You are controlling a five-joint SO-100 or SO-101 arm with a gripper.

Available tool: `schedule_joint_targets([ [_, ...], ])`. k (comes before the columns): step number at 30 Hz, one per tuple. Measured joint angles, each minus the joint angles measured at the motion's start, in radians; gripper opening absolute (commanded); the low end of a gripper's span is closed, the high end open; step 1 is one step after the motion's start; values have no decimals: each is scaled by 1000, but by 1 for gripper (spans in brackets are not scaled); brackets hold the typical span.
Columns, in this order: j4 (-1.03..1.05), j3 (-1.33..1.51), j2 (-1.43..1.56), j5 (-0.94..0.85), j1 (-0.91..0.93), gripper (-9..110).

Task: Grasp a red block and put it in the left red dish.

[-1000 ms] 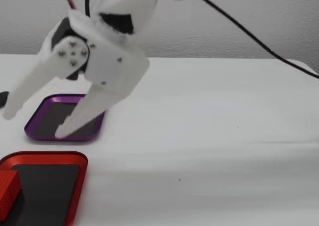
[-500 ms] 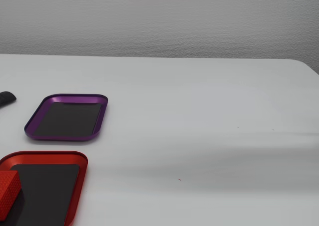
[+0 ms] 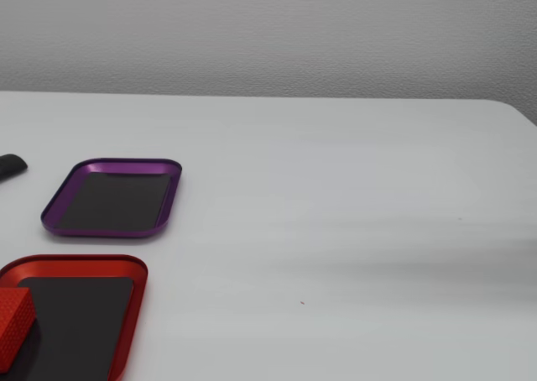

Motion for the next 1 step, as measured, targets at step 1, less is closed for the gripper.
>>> schedule_joint_targets([
  [1, -28, 80, 64, 0, 0, 19],
])
